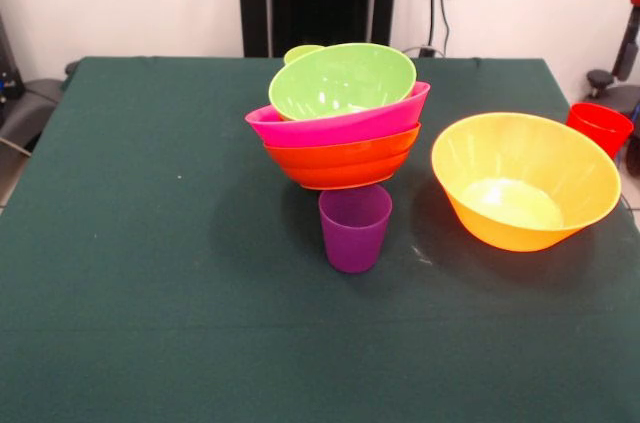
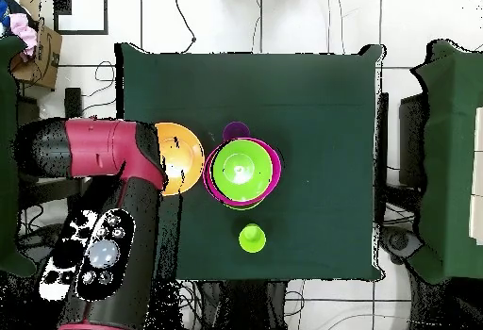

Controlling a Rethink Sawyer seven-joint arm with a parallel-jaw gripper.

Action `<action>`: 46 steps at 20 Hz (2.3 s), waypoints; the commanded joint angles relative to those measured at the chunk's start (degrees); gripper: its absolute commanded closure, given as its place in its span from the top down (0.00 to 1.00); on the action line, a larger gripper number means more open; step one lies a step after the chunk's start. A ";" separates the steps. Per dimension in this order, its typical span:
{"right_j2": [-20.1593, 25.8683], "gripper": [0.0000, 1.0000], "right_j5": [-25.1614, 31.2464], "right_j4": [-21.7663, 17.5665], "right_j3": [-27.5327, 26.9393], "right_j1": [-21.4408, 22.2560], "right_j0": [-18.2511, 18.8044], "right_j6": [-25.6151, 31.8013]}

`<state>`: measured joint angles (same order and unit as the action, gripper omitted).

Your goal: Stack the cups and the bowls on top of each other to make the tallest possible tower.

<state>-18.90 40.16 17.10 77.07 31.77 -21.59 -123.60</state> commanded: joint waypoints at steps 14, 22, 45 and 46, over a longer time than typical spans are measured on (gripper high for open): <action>5.60 1.00 -7.43 -1.38 5.04 -7.29 1.87 -6.79; 5.29 1.00 -7.88 -1.12 4.17 -8.38 1.59 -7.28; 2.55 1.00 -2.14 1.15 4.96 -5.61 -3.30 -12.92; 2.41 1.00 -1.96 1.22 5.09 -5.60 -3.42 -12.96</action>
<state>-19.25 34.62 17.56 77.87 27.42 -23.95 -123.60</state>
